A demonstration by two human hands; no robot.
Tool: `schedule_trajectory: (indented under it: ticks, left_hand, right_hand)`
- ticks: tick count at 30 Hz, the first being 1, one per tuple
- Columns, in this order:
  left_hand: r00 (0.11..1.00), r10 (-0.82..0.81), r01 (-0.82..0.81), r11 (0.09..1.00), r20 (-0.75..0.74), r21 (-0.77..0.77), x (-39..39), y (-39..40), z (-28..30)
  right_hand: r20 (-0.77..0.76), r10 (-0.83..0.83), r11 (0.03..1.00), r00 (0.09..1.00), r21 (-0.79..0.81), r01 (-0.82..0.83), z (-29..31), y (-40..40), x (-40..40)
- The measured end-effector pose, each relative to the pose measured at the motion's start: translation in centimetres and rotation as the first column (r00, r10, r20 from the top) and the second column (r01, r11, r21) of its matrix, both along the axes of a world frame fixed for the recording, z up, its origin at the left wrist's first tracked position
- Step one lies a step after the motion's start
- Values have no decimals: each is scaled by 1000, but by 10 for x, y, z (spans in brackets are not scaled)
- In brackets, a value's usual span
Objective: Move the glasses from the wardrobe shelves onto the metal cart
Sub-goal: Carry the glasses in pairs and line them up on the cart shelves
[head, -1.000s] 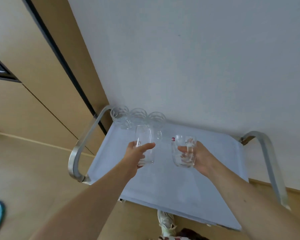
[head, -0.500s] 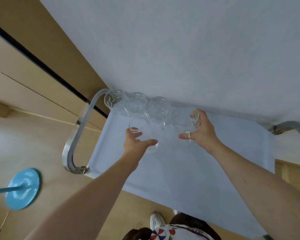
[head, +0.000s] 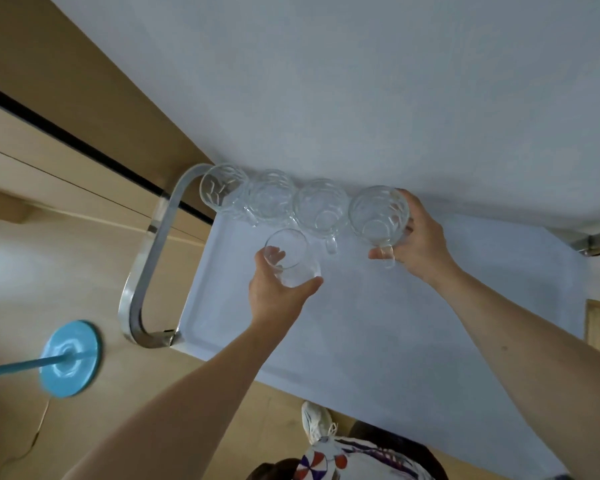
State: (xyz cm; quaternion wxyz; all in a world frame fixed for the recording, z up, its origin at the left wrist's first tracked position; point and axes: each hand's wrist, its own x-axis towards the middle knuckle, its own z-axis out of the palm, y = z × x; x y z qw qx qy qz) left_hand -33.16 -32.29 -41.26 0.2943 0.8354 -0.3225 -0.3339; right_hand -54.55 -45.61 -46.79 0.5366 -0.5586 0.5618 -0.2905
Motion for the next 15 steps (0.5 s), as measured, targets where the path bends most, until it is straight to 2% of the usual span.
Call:
schedule_trajectory:
  ticks: [9,12,15]
  left_hand:
    - [990,-143,143,989,1,36,11,10,-9]
    - [982,-191,191,981,1,21,19,18,-12]
    - [970,-244,244,970,5,-3,31,28,-14]
  right_hand:
    - [-77,-46,996,996,74,52,-9,8,-7]
    - [-92,-174,977,980,108,184,-13,22,-14]
    - [-173,-278,948,945,106,299,-12,50,-16]
